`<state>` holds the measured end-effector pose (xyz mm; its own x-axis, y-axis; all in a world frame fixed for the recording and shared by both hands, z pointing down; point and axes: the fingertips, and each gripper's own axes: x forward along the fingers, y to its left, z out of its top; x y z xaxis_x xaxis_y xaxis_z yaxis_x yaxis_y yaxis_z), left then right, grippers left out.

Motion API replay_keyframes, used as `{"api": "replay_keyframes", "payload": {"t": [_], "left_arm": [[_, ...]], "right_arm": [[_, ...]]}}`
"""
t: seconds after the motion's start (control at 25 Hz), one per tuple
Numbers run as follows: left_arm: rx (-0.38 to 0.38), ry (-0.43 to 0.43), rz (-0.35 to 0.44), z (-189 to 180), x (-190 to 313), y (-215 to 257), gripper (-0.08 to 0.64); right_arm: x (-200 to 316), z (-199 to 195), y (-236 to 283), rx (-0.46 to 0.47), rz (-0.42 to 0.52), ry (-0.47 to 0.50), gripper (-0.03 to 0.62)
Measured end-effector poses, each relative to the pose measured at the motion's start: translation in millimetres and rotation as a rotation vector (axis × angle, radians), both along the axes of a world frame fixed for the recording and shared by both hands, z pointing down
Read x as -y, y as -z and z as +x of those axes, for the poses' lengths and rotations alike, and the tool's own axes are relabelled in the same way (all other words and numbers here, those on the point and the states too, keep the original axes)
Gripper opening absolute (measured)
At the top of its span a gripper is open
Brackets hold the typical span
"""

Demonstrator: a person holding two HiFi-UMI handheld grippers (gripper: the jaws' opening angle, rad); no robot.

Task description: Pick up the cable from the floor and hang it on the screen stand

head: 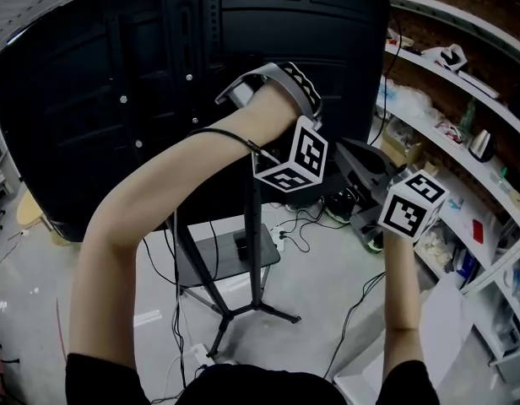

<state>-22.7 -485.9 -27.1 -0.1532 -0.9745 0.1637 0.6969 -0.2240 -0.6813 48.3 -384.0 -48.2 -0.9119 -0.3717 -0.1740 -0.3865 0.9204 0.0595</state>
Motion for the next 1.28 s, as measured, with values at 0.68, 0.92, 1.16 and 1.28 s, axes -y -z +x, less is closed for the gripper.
{"api": "replay_keyframes", "payload": {"t": [0.68,0.92,1.16,1.28], "left_arm": [[-0.568,-0.191,0.291,-3,-52,18,0.170],[-0.745,-0.282,0.340,-3,-73,18,0.186],[-1.014,-0.364,0.297,1,-100,3,0.186],[-1.146,-0.380,0.254,-5,-114,-15,0.186]], "right_arm": [[-24,-10,-38,0.045,-0.053,-0.046,0.025],[-32,-13,-46,0.057,-0.054,-0.055,0.025],[-40,-18,-47,0.087,-0.015,-0.061,0.025],[-44,-23,-51,0.139,-0.034,-0.056,0.025]]}}
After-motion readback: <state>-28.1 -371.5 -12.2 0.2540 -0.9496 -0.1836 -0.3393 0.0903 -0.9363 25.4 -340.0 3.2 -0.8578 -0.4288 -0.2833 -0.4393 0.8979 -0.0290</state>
